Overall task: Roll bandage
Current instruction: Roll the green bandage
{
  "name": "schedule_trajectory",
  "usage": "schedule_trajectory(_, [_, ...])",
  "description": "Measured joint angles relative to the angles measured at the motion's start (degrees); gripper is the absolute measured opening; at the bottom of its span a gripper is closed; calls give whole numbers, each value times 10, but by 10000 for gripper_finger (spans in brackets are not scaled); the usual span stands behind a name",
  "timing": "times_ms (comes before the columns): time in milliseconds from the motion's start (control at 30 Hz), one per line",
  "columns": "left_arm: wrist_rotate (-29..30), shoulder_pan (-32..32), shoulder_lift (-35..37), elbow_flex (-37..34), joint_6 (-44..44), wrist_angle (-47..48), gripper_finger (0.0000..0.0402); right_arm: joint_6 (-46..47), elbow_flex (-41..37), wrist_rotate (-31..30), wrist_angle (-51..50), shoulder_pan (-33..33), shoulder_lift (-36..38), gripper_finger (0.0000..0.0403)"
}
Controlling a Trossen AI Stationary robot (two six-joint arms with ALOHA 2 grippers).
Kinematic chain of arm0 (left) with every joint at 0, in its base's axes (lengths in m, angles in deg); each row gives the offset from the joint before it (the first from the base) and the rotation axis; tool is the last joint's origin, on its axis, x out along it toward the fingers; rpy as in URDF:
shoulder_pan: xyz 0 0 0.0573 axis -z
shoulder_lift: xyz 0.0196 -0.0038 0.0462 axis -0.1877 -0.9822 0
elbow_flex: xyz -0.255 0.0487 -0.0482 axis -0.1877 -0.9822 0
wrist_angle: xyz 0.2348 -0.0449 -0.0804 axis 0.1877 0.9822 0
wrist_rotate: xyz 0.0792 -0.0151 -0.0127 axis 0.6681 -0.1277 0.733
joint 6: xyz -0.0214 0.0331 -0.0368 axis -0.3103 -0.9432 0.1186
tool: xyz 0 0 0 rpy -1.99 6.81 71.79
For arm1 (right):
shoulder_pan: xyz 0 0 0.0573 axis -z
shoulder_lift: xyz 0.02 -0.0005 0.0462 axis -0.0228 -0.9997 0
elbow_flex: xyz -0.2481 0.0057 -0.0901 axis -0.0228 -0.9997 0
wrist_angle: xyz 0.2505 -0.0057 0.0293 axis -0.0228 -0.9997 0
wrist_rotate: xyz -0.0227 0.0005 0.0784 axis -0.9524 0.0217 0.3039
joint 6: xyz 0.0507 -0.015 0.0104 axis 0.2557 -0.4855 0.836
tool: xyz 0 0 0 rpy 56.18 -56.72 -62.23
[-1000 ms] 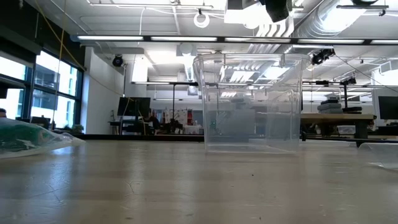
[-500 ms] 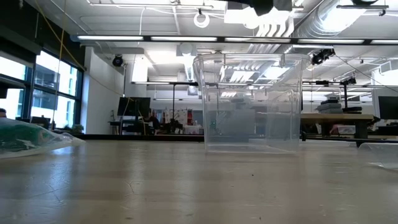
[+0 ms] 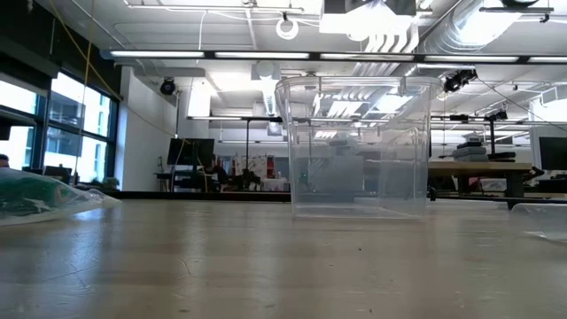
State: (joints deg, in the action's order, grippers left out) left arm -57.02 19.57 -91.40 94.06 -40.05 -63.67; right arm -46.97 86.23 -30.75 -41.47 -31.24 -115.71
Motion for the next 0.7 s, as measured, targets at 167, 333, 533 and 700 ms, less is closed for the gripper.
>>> schedule_trajectory(167, [0,0,0,0,1,1,3,25,0,58,-79,12,0,263])
schedule_trajectory(333, [-1,0,0,0,1,1,3,104,0,117,-162,33,0,263])
schedule_trajectory(533, [0,0,0,0,0,1,3,123,0,176,-198,28,-1,263])
schedule_trajectory(700, [3,-4,0,0,-4,-1,3,60,0,183,-219,-25,-1,263])
